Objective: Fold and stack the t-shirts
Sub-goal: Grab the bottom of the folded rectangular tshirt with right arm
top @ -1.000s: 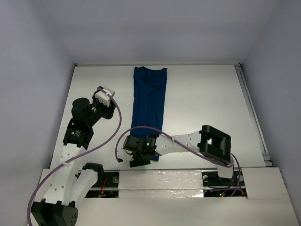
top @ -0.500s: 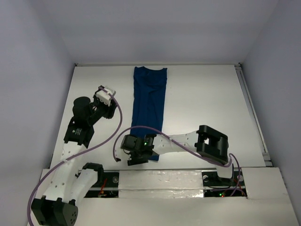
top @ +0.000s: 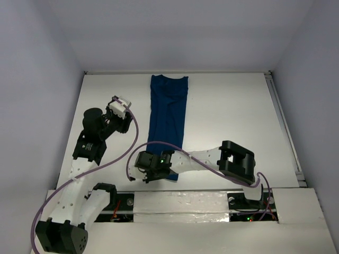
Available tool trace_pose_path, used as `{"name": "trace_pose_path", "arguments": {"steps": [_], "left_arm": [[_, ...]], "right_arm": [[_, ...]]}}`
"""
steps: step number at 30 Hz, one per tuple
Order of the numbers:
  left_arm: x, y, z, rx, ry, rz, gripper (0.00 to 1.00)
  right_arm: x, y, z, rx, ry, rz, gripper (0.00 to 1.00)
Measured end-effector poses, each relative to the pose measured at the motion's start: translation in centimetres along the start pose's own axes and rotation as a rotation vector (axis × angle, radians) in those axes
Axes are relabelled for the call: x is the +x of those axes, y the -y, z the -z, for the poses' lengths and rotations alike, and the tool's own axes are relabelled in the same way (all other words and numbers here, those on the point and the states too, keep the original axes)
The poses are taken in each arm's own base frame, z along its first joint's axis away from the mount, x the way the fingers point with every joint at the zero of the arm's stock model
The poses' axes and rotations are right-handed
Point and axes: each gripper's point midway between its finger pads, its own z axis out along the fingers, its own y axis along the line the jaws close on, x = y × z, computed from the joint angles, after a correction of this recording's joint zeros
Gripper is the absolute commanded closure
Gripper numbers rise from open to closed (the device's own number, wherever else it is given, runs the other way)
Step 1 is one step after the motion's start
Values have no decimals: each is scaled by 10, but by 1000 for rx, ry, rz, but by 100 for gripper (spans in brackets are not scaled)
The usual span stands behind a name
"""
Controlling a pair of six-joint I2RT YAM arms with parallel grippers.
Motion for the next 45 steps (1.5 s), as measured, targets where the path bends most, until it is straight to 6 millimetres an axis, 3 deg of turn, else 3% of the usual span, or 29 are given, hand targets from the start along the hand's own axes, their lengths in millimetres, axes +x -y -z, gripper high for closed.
{"name": "trace_pose_path", "arguments": {"steps": [8,13,15,19,27,35,45], "left_arm": [[1,-22,5,-76,-8,1,60],[-1,-37,6,-105,-4,13,60],[2,-39,4,-105,-11,20,60],[6,-40,1,-95,-23,31,60],[9,-38,-2,-72,-26,49,60],[0,-39,-3,-68,-12,59,60],[-12,-39,0,-59,11,57,59]], "right_arm": [[3,0,2,0,3,16,89],[18,-11,12,-31,-6,38,91],[26,-18,18,-51,-9,47,97],[34,-27,38,-81,6,67,100],[20,-37,88,-63,116,145,100],[22,-55,103,-127,129,179,100],[23,-40,111,-87,131,192,100]]}}
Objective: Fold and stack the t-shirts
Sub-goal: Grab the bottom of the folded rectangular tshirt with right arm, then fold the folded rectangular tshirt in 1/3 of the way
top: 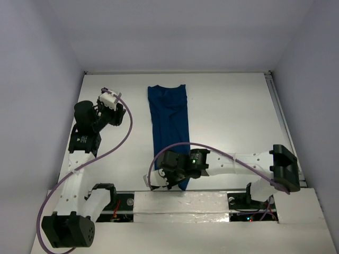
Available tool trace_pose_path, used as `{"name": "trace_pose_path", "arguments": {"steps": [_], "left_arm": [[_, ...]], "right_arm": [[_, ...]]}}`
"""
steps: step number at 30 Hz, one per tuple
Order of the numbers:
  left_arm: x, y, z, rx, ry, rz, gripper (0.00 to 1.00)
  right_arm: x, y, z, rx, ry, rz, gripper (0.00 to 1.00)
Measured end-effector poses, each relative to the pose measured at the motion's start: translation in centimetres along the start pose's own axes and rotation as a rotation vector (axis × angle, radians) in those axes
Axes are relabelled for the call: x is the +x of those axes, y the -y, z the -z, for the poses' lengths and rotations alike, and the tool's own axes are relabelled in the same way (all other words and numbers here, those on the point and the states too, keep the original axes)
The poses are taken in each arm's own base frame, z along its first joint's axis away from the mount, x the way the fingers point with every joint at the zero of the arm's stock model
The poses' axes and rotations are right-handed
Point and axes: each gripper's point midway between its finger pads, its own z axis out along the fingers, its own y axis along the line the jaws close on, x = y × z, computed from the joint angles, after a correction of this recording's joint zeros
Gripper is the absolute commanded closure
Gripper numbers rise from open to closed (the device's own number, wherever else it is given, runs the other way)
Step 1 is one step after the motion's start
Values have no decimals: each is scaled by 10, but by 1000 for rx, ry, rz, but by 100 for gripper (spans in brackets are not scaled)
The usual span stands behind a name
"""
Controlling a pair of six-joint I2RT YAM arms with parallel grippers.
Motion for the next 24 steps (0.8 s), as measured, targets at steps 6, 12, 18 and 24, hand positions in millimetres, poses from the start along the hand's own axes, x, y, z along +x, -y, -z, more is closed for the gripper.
{"name": "trace_pose_path", "arguments": {"steps": [6,12,18,24], "left_arm": [[-1,2,0,11,0,8,59],[-1,4,0,19,1,11,59],[-1,4,0,19,1,12,59],[-1,4,0,18,0,11,59]], "right_arm": [[6,49,19,101,19,-57,100],[16,103,42,209,39,-123,100],[31,138,30,229,5,-162,100],[54,170,9,221,-39,-207,100]]}}
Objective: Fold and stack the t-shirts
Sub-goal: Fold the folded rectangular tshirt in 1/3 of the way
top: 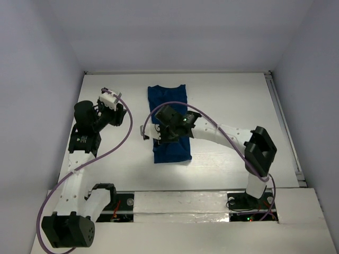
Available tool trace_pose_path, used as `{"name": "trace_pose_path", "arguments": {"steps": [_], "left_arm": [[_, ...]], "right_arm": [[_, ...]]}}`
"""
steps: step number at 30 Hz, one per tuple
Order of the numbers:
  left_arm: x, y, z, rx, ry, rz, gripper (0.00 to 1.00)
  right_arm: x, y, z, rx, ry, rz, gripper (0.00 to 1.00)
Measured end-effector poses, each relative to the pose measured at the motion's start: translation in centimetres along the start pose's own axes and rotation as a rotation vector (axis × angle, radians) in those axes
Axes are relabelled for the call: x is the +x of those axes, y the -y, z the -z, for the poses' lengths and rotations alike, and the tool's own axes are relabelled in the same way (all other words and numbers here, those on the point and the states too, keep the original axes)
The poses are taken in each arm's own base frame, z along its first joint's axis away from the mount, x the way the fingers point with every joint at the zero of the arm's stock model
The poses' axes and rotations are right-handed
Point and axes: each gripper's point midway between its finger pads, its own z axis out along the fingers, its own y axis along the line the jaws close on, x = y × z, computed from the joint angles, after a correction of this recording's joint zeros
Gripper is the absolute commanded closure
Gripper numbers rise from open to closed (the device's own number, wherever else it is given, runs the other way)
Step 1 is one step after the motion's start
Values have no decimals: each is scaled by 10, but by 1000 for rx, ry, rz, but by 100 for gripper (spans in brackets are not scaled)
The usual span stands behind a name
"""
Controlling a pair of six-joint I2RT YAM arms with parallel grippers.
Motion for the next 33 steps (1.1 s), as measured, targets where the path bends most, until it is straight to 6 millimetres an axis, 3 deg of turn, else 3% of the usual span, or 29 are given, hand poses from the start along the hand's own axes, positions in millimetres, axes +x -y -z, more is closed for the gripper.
{"name": "trace_pose_path", "arguments": {"steps": [11,33], "left_arm": [[-1,0,0,-1,4,-2,59],[-1,0,0,3,5,-1,59]], "right_arm": [[14,65,-13,69,-9,-34,100],[32,108,-52,77,-48,-56,100]]}}
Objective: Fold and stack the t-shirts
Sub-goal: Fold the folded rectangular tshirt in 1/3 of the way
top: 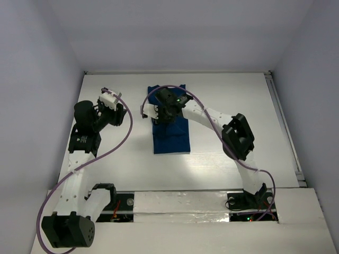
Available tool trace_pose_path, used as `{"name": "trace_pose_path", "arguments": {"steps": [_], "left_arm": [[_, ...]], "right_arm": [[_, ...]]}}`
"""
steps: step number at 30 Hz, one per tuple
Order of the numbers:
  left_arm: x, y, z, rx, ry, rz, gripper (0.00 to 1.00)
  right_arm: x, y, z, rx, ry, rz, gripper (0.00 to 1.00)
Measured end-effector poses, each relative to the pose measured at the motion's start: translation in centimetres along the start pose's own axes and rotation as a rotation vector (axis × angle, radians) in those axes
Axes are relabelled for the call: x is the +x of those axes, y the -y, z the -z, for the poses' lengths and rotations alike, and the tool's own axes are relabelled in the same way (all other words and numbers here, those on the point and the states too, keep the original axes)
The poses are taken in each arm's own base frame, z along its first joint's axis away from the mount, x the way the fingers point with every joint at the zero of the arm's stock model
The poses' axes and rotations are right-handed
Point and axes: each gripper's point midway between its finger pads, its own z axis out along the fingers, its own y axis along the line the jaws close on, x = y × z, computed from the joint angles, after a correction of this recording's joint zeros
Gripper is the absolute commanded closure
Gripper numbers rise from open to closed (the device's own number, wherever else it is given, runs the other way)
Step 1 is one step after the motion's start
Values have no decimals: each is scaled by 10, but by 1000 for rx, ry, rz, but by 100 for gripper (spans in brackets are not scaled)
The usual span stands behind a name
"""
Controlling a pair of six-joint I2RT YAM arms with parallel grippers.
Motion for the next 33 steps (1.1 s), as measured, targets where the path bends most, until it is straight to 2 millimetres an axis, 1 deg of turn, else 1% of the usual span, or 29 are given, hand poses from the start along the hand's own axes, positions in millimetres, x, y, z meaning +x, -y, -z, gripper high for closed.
{"name": "trace_pose_path", "arguments": {"steps": [2,5,6,9,11,13,19,22,24,26,28,31,33], "left_arm": [[0,1,0,3,1,0,59],[1,1,-1,6,-2,2,59],[2,1,-2,8,-4,3,59],[4,1,-3,11,-11,8,59],[4,1,-4,13,-13,11,59],[4,2,-4,15,-12,12,59],[4,2,-4,15,-12,15,59],[4,2,-4,15,-13,15,59],[4,2,-3,15,-12,15,59],[4,2,-3,15,-11,15,59],[3,2,-3,15,-10,14,59],[2,3,-2,18,-7,13,59],[2,3,-2,20,-4,13,59]], "right_arm": [[5,1,-4,-2,-11,-5,100],[10,1,-8,-7,-27,-7,79],[11,1,-10,-7,-31,-8,65],[15,4,-13,8,-44,-11,54],[16,9,-14,28,-42,-17,54],[14,13,-16,49,-29,-22,51],[17,15,-23,84,-22,-51,51],[19,16,-19,96,-19,-74,51],[21,13,-8,93,-17,-93,49],[21,9,7,95,-6,-109,49],[18,8,30,109,17,-121,49],[10,8,56,129,60,-131,50],[7,4,64,119,77,-137,51]]}}
